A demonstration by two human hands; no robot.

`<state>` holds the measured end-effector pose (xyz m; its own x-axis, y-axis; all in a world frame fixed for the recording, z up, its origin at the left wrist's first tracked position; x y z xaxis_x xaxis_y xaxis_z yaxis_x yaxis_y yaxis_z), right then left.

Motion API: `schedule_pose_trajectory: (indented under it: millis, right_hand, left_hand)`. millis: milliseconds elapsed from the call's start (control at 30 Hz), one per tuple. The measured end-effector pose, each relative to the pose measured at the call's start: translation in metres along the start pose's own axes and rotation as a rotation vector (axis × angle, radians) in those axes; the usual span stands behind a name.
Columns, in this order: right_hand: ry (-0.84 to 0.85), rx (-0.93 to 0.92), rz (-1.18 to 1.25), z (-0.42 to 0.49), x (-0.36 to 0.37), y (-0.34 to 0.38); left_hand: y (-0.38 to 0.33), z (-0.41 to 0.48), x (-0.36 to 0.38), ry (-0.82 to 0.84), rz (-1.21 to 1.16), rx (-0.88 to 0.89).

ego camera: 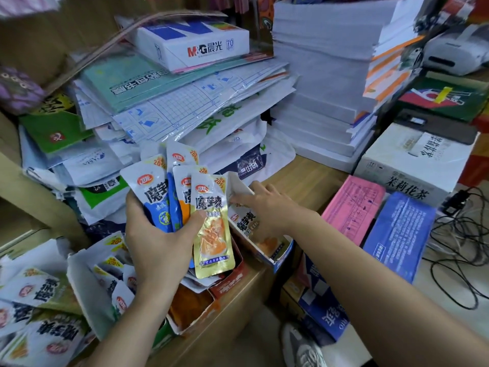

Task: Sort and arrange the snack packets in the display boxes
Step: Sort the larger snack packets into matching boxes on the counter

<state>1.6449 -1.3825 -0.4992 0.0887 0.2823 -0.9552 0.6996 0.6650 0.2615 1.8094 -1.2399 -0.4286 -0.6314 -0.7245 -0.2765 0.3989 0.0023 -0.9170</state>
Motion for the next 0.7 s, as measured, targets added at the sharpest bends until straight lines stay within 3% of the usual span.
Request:
schedule_pose_trajectory:
  millis: [200, 367, 533, 633, 700]
  right_hand:
    - [-0.147, 0.012, 0.174, 0.003, -0.003, -0.004]
    - [-0.552, -0.041, 0.271, -0.011, -0.026, -0.013]
    - [-0.745, -0.101, 0.347, -0.043, -0.058, -0.024]
    - [-0.774, -0.083, 0.542, -0.065, -0.072, -0.036]
    - [-0.666, -0.056, 0.683, -0.075, -0.069, -0.041]
  left_hand:
    - [0.002, 0.001, -0.001, 0.012, 0.007, -0.009]
    - [0.003, 0.001, 0.000, 0.007, 0.016, -0.009]
    - [0.004, 0.002, -0.001, 0.003, 0.002, -0.003]
    - [0.004, 0.001, 0.000, 0.003, -0.005, 0.002]
    - [0.003, 0.001, 0.000, -0.001, -0.009, 0.008]
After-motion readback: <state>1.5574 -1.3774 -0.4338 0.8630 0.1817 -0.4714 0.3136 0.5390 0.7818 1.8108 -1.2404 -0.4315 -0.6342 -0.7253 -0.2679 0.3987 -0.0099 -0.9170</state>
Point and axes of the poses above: each hand's wrist, its own z-axis towards the middle knuckle, its own x-axis out of the palm, y = z × x, the point moved 7 cm from there along z, towards the middle knuckle, and after that the axes turned 4 degrees about -x, right-handed, at the moved point
